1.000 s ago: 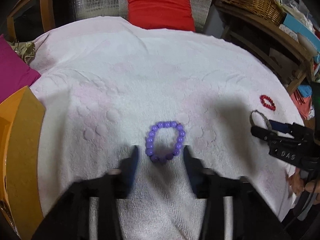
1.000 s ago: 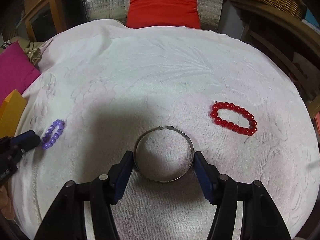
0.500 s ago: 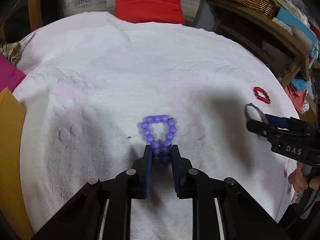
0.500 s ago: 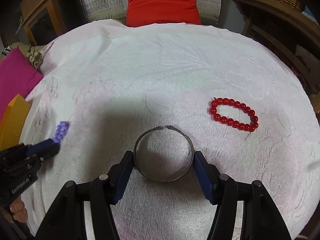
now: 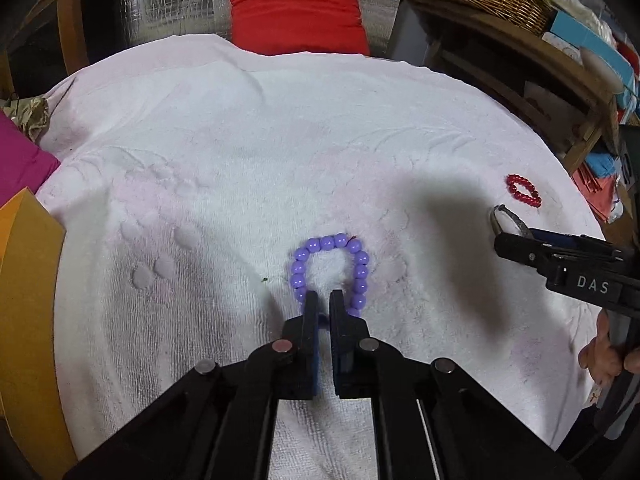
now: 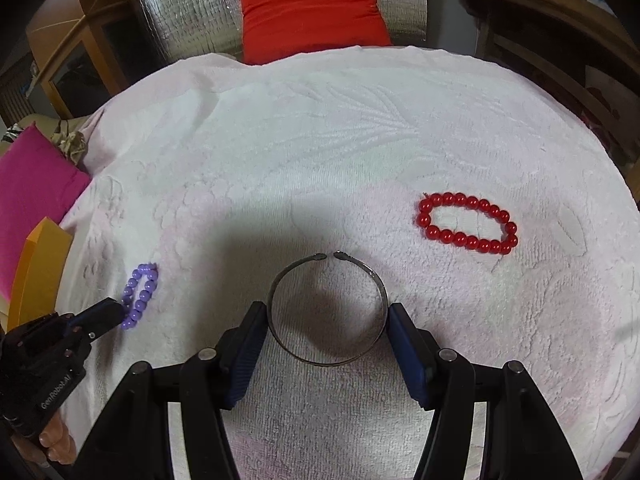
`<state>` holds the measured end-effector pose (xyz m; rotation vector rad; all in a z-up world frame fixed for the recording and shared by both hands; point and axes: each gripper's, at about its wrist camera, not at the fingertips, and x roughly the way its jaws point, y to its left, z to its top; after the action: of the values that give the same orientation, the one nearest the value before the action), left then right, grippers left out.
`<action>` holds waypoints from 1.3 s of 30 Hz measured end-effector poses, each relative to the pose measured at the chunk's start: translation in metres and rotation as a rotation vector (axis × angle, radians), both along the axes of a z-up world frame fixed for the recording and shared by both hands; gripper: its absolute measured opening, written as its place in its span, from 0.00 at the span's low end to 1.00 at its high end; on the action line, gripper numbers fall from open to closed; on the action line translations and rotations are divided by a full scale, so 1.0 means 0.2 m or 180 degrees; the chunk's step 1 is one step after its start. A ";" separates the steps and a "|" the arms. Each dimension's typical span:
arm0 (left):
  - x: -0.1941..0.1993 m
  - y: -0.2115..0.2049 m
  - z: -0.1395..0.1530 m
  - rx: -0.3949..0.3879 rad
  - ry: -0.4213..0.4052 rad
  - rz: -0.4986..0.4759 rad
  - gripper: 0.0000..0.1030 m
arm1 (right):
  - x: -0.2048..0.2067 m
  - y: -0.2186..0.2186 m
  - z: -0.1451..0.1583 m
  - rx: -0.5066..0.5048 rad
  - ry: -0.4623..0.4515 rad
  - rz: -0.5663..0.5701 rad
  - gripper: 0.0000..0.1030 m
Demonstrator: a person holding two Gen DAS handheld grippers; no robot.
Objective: Organize jewelry
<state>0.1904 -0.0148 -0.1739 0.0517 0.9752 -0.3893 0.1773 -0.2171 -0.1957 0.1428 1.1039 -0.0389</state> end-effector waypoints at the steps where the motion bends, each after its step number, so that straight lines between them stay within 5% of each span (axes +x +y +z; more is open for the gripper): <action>1: 0.00 0.01 0.00 0.0008 0.0005 0.0013 0.17 | 0.00 0.00 0.00 -0.0002 -0.0004 0.0006 0.62; 4: 0.00 0.01 -0.01 0.0033 0.0014 0.0061 0.37 | -0.01 -0.01 0.00 0.0006 0.0007 0.0004 0.62; 11: 0.00 -0.03 -0.05 0.0028 0.0132 -0.0039 0.42 | -0.01 -0.03 -0.01 0.0034 0.0023 0.0012 0.62; 14: -0.01 -0.05 -0.04 -0.0065 0.0107 -0.0083 0.38 | -0.01 -0.03 -0.01 0.0031 0.0025 0.0027 0.62; 18: -0.02 -0.10 -0.03 -0.0040 0.0034 -0.0116 0.18 | -0.01 -0.03 -0.01 0.0035 0.0023 0.0026 0.62; 26: -0.03 -0.11 0.04 -0.0261 -0.0065 -0.0036 0.18 | -0.03 -0.03 0.02 0.0106 -0.0035 -0.0011 0.62; 29: -0.05 -0.06 0.10 -0.0339 -0.0144 0.0042 0.09 | -0.03 -0.02 0.04 0.0131 -0.0090 0.0013 0.62; 34: -0.10 -0.03 0.18 -0.0287 -0.0369 0.0136 0.09 | -0.03 0.01 0.05 0.0159 -0.0106 0.0031 0.62; 39: -0.07 0.03 0.13 -0.0239 -0.0232 0.0219 0.09 | -0.04 0.04 0.03 0.0134 -0.0063 0.0020 0.62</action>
<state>0.1758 -0.0091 -0.1471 -0.0354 0.8872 -0.3582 0.1697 -0.2100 -0.1896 0.1770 1.0857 -0.0085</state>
